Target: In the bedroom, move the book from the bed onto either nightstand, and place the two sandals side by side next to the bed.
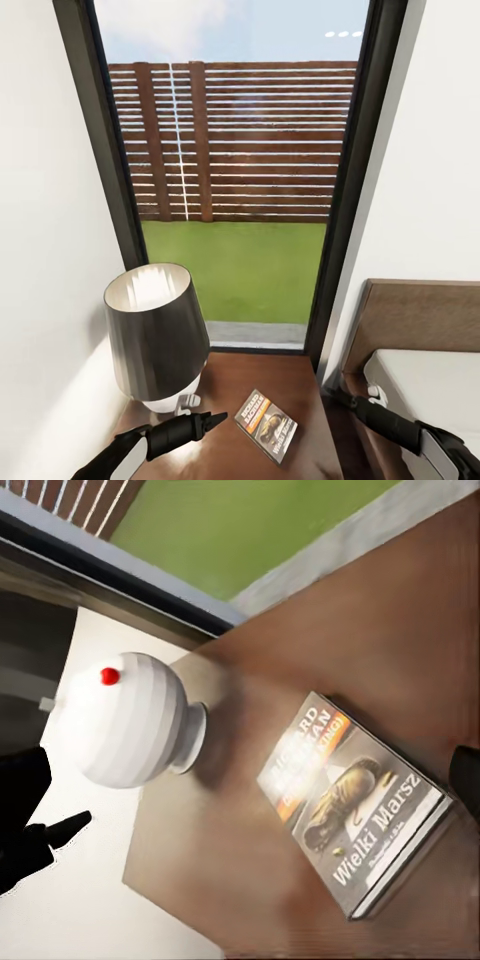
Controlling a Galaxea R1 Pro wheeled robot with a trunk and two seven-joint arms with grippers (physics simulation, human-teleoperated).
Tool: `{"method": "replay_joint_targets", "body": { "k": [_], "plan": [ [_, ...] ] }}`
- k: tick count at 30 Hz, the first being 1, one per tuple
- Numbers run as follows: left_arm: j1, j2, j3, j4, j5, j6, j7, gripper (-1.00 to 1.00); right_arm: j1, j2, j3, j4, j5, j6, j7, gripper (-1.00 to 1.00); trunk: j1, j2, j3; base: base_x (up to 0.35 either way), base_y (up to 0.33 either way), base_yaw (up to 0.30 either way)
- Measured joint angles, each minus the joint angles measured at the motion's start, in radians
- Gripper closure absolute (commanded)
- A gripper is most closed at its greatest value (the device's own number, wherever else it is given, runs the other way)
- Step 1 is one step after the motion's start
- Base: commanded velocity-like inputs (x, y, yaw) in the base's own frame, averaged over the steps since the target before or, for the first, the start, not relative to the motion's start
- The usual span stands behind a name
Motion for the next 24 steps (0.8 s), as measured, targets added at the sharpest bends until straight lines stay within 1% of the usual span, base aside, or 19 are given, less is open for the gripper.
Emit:
{"method": "replay_joint_targets", "body": {
  "k": [2,3,6,8,10,13,14,15,17,20,23,24],
  "plan": [
    [0.0,0.0,0.0,0.0,0.0,0.0,0.001,-1.0,0.0,-0.016,0.0,0.033,0.0,-0.027,-0.001,-1.0,-0.008,0.014,0.006,0.0,0.0,0.0],
    [0.0,0.0,-0.001,0.0,0.0,0.0,0.001,-1.0,0.0,-0.019,0.0,0.044,0.0,-0.043,-0.001,-1.0,-0.012,0.021,0.009,0.0,0.0,0.0],
    [0.0,0.0,-0.001,0.0,0.0,0.0,0.003,-1.0,0.001,-0.028,0.0,0.128,0.001,-0.178,0.0,-1.0,-0.023,0.042,0.019,0.0,0.0,0.0],
    [0.0,0.0,-0.001,0.001,-0.001,0.0,0.003,-1.0,0.001,-0.029,0.0,0.166,0.001,-0.221,0.002,-1.0,-0.031,0.056,0.025,0.0,0.0,0.0],
    [0.001,0.0,-0.002,0.002,-0.003,-0.001,0.003,-1.0,0.001,-0.03,0.0,0.207,0.001,-0.248,0.023,-1.0,-0.038,0.07,0.031,0.0,0.0,0.0],
    [0.001,0.0,-0.004,0.01,-0.01,-0.003,0.004,-1.0,0.001,-0.031,0.0,0.241,0.0,-0.266,0.061,-1.0,-0.05,0.091,0.041,0.0,0.0,0.0],
    [0.002,-0.001,-0.006,0.06,-0.019,-0.042,0.004,-1.0,0.001,-0.044,0.0,0.279,0.005,-0.3,0.115,-1.0,-0.054,0.098,0.044,0.0,0.0,0.0],
    [0.003,-0.001,-0.006,0.08,-0.019,-0.066,0.004,-1.0,0.001,-0.048,0.0,0.292,0.012,-0.311,0.127,-1.0,-0.058,0.105,0.047,0.0,0.0,0.0],
    [0.003,-0.002,-0.006,0.111,-0.02,-0.105,0.003,-1.0,0.001,-0.052,0.0,0.316,0.033,-0.326,0.137,-1.0,-0.065,0.119,0.053,0.0,0.0,0.0],
    [0.003,-0.002,-0.006,0.157,-0.02,-0.126,0.003,-1.0,0.001,-0.055,0.0,0.344,0.068,-0.335,0.142,-1.0,-0.077,0.14,0.063,0.0,0.0,0.0],
    [0.003,-0.002,-0.005,0.199,-0.02,-0.137,0.003,-1.0,0.001,-0.056,0.0,0.364,0.083,-0.361,0.143,-1.0,-0.088,0.161,0.072,0.0,0.0,0.0],
    [0.003,-0.002,-0.005,0.228,-0.021,-0.153,0.003,-1.0,0.001,-0.057,0.001,0.392,0.086,-0.387,0.143,-1.0,-0.092,0.168,0.075,0.0,0.0,0.0]
  ]
}}
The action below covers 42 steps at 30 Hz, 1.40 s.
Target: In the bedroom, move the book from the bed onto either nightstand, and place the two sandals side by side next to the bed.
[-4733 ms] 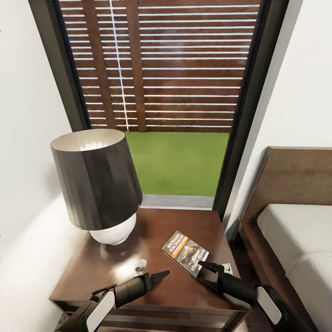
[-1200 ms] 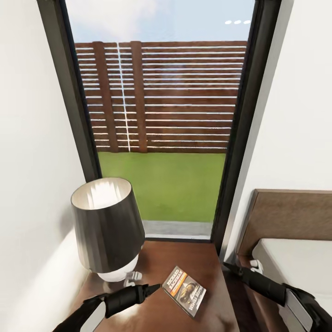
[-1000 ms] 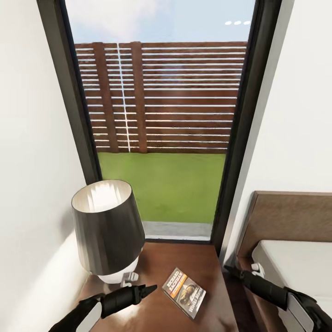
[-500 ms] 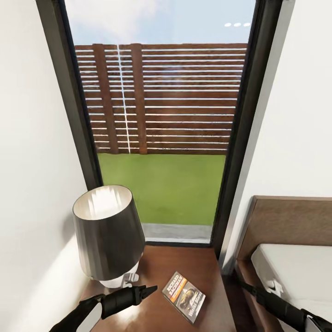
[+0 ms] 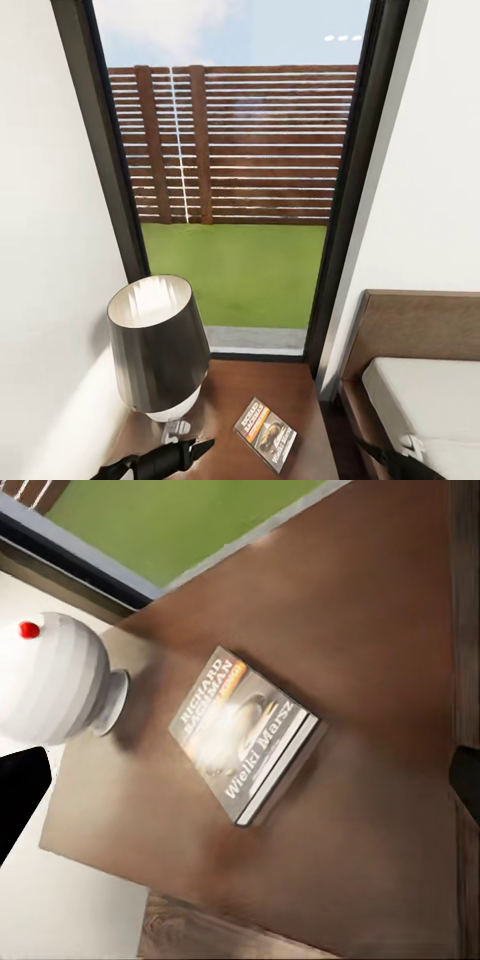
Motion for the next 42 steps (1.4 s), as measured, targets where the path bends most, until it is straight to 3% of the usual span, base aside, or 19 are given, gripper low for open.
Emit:
{"method": "replay_joint_targets", "body": {
  "k": [6,12,20,26,28,31,33,37,42],
  "plan": [
    [0.0,-0.018,0.001,0.119,0.001,-0.094,-0.004,-1.0,0.001,0.002,0.002,0.141,-0.001,-0.125,0.002,-1.0,-0.023,0.042,0.019,0.0,0.0,0.0],
    [0.0,-0.027,0.003,0.142,-0.013,-0.105,-0.003,-1.0,0.003,0.003,-0.001,0.171,0.003,-0.144,0.0,-1.0,-0.046,0.084,0.038,0.0,0.0,0.0],
    [0.0,-0.029,0.003,0.194,-0.016,-0.14,-0.001,-1.0,0.003,0.009,0.001,0.189,0.127,-0.146,-0.001,-1.0,-0.077,0.14,0.063,0.0,0.0,0.0],
    [0.001,-0.03,0.002,0.262,-0.018,-0.171,0.002,-1.0,0.004,0.013,0.0,0.205,0.163,-0.147,-0.009,-1.0,-0.1,0.182,0.082,0.0,0.0,0.0],
    [0.022,-0.032,-0.001,0.275,-0.03,-0.209,0.009,-1.0,0.034,0.017,0.002,0.206,0.166,-0.147,-0.011,-1.0,-0.107,0.196,0.088,0.0,0.0,0.0],
    [0.062,-0.045,0.0,0.279,-0.055,-0.225,0.058,-1.0,0.078,0.024,0.001,0.206,0.166,-0.147,-0.012,-1.0,-0.119,0.217,0.097,0.0,0.0,0.0],
    [0.093,-0.053,-0.002,0.28,-0.09,-0.232,0.126,-1.0,0.105,0.026,0.002,0.206,0.167,-0.147,-0.013,-1.0,-0.127,0.231,0.103,0.0,0.0,0.0],
    [0.156,-0.066,-0.002,0.281,-0.149,-0.265,0.203,-1.0,0.155,0.027,0.002,0.206,0.167,-0.147,-0.014,-1.0,-0.142,0.259,0.116,0.0,0.0,0.0],
    [0.198,-0.07,0.0,0.281,-0.166,-0.29,0.245,-1.0,0.181,0.036,0.001,0.206,0.166,-0.147,-0.018,-1.0,-0.161,0.294,0.132,0.0,0.0,0.0]
  ]
}}
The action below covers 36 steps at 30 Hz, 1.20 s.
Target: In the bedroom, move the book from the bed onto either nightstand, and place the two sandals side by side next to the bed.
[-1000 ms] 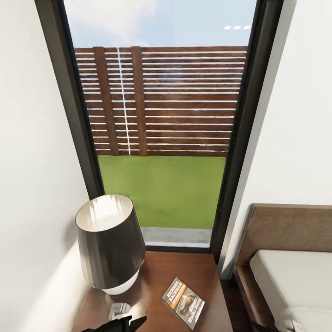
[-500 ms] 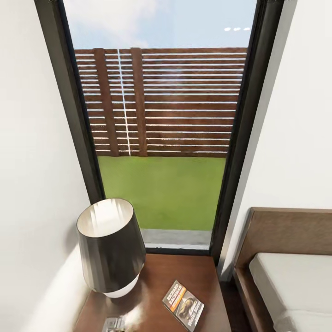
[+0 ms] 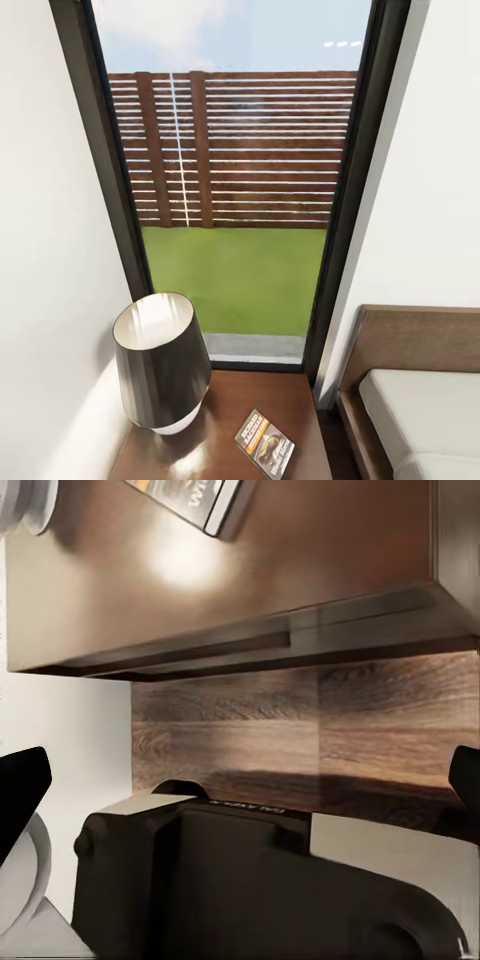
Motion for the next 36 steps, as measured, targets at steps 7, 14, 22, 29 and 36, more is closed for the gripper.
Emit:
{"method": "replay_joint_targets", "body": {
  "k": [7,14,22,29,36],
  "plan": [
    [0.053,-0.008,-0.003,0.0,-0.006,-0.006,0.127,-1.0,0.008,0.024,0.0,0.001,0.0,0.0,-0.031,-1.0,-0.027,0.049,0.022,0.0,0.0,0.0],
    [0.071,-0.033,-0.005,0.0,-0.019,-0.003,0.32,-1.0,0.009,0.146,0.001,0.0,0.004,-0.002,-0.445,-1.0,-0.054,0.098,0.044,0.0,0.0,0.0],
    [0.097,-0.051,-0.006,-0.001,-0.069,-0.001,0.525,-1.0,0.009,0.225,0.001,-0.001,0.013,-0.002,-0.573,-1.0,-0.073,0.133,0.06,0.0,0.0,0.0],
    [0.1,-0.057,-0.006,-0.001,-0.074,-0.002,0.534,-1.0,0.009,0.229,0.001,-0.002,0.066,-0.001,-0.577,-1.0,-0.073,0.133,0.06,0.0,0.0,0.0],
    [0.1,-0.057,-0.006,-0.001,-0.074,-0.002,0.535,-1.0,0.009,0.229,0.001,-0.002,0.072,-0.001,-0.578,-1.0,-0.073,0.133,0.06,0.0,0.0,0.0]
  ]
}}
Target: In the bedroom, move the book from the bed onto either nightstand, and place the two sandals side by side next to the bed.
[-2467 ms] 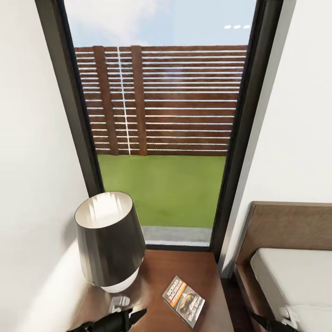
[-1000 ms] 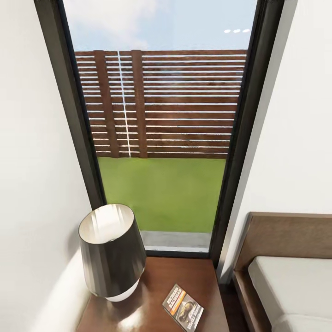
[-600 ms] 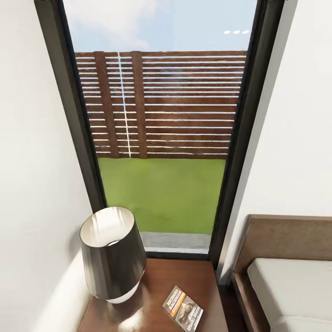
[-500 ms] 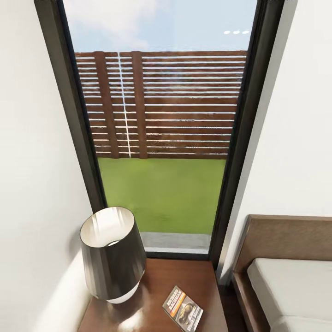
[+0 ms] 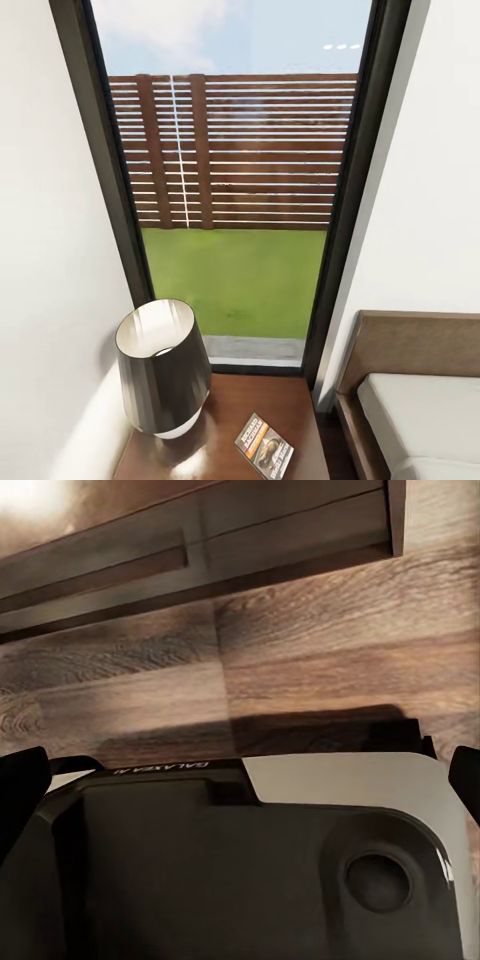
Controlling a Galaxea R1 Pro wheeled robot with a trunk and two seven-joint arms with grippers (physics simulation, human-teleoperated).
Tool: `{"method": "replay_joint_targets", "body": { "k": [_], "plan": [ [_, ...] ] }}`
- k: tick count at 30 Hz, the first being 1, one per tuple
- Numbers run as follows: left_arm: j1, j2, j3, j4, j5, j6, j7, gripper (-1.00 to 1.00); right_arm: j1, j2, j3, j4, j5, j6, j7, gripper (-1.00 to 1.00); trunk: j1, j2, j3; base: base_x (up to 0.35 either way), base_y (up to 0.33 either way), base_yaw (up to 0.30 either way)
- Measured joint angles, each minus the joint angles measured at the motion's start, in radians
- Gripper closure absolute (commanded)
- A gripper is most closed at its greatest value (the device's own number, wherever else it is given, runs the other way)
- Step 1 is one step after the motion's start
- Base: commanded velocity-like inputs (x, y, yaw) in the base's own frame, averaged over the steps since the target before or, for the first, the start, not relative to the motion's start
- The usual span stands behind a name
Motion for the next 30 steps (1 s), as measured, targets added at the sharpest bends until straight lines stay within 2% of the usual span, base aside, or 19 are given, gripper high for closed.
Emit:
{"method": "replay_joint_targets", "body": {
  "k": [15,30],
  "plan": [
    [0.0,0.002,0.008,0.0,0.012,0.0,0.002,-1.0,0.0,0.0,0.0,0.0,-0.001,0.003,0.0,-1.0,0.0,0.0,0.0,0.0,0.0,0.0],
    [0.0,0.006,0.007,0.0,0.009,0.0,0.003,-1.0,0.0,0.0,0.0,0.0,-0.001,0.005,0.001,-1.0,0.0,0.0,0.0,0.0,0.0,0.0]
  ]
}}
